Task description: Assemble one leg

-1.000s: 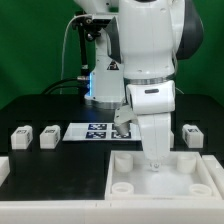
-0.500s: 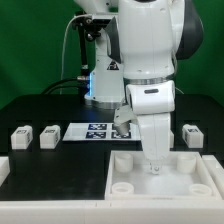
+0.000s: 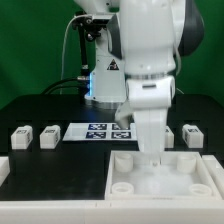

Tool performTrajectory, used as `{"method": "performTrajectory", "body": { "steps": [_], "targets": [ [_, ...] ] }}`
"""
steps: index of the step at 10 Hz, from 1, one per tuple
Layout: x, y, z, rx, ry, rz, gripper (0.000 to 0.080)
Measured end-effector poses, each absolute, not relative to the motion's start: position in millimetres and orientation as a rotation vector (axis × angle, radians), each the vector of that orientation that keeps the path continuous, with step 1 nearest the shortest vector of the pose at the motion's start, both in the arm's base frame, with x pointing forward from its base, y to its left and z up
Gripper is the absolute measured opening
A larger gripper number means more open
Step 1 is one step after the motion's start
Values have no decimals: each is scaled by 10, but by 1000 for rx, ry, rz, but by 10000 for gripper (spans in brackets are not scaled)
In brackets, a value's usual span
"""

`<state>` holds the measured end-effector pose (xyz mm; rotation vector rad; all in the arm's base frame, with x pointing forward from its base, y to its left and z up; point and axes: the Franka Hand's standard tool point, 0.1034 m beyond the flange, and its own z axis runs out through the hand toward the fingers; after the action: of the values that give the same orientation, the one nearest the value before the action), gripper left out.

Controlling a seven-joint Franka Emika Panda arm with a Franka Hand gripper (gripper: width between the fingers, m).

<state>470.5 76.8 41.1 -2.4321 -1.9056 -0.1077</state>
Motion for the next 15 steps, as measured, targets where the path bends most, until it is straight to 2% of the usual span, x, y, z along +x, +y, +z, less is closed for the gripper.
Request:
{"method": "performTrajectory", "body": {
  "steps": [2,4,8,11,13,15],
  "targets": [
    [4565,1107,560,-2659,-1565,-113,649],
    [4448,1387,547,-2799,-1257,-118,649],
    [4472,1336,528,-2950,-696,-92,649],
    [4232,1568,536,-3018,-42,-28,649],
    [4033,1652,409,-3013,9,-63,649],
    [4021,1640,398,-3018,1,-27,649]
  ]
}}
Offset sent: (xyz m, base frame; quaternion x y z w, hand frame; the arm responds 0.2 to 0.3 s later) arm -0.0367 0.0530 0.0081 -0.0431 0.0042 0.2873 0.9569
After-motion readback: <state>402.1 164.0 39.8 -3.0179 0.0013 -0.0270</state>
